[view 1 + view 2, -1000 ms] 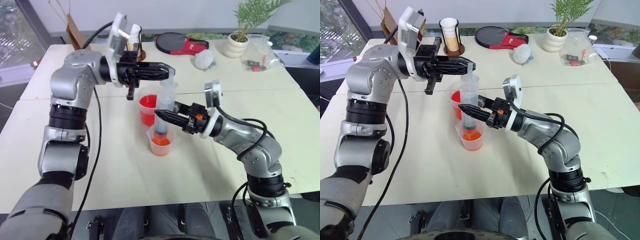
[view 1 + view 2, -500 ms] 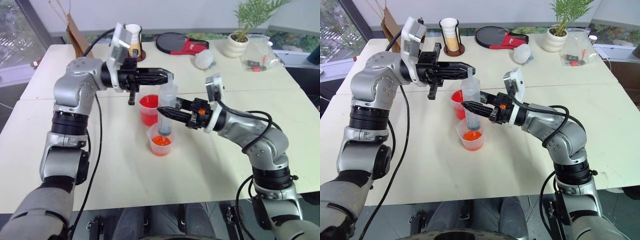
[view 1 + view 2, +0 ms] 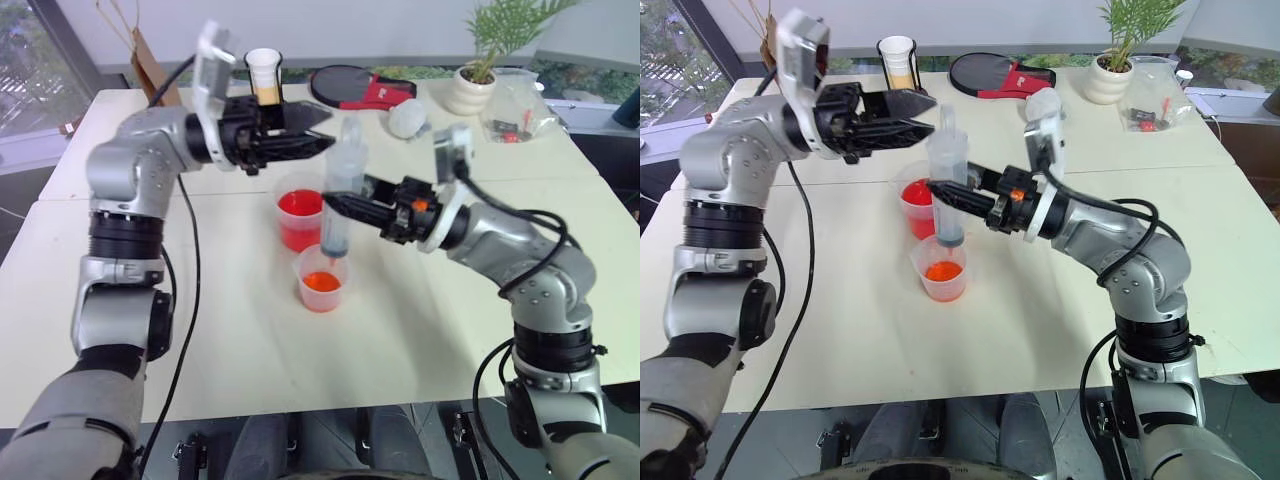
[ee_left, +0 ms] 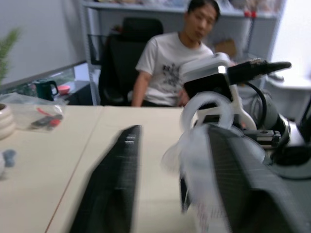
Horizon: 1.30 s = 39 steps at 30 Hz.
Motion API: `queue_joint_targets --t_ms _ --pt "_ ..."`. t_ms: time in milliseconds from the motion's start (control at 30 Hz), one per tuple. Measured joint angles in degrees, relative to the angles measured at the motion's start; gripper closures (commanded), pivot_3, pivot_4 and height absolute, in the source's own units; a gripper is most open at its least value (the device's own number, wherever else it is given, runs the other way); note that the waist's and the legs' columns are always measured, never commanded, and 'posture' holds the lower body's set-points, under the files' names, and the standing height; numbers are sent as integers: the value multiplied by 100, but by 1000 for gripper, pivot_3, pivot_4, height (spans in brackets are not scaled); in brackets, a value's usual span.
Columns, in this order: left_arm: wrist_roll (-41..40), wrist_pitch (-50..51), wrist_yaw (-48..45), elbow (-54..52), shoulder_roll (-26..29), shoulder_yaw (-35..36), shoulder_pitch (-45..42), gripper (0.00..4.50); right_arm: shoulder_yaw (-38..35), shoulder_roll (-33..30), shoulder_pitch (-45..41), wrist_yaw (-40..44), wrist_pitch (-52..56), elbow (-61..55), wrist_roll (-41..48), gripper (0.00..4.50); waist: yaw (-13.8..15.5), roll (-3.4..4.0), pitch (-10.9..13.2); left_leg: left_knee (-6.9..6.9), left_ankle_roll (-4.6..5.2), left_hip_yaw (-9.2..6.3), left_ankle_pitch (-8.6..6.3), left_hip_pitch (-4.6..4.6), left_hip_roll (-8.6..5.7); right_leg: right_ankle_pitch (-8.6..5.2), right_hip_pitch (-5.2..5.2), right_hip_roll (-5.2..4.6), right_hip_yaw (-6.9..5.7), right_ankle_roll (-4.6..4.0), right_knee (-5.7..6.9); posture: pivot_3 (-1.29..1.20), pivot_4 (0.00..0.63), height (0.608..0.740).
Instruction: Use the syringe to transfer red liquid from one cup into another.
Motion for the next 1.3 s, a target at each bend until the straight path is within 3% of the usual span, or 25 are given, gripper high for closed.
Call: queue_joint_targets --t_ms 233,367,467,600,900,1100,1300 --pt "-53 141 204 363 835 529 201 2132 -937 -93 -851 -728 158 665 566 3080 15 -1 1 0 0 1 0 0 0 0 2 -2 0 0 0 0 150 740" --pt "88 115 108 -540 1355 333 1049 2132 -1316 -945 -1594 -1320 1329 1975 937 3080 28 0 1 0 6 -5 -4 0 -5 0 14 -9 1 -1 -8 0 150 740" --pt "240 106 24 -1572 1623 -104 1774 2132 -1038 -1822 -2150 -1469 2889 3154 764 3080 26 -1 3 -2 16 -5 -10 -1 -6 -1 19 -10 6 -4 -19 0 150 740" --pt "228 103 366 -2661 1470 -306 2066 2132 -259 -2078 -2591 -1468 3844 4518 -37 3080 3 1 4 -2 18 7 -11 1 -6 -2 14 -10 21 -5 -21 0 150 740" --pt "122 108 1160 -3245 856 -421 2510 2132 1024 -1748 -2985 -822 3872 6354 -1549 3080 -7 3 4 -3 18 18 -11 1 -4 -1 8 -6 24 -3 -17 0 150 740" --pt "117 104 1418 -3337 787 -436 2787 2132 1320 -1575 -3321 -392 3448 7107 -2344 3080 3 3 4 -2 18 18 -11 1 -6 -1 8 -6 24 -3 -17 0 150 740" --pt "119 102 1512 -3465 874 -456 2888 2056 1457 -1521 -3330 -11 3372 7416 -2853 68 -5 4 4 -2 17 17 -10 1 -6 -1 8 -6 24 -2 -17 0 150 740"
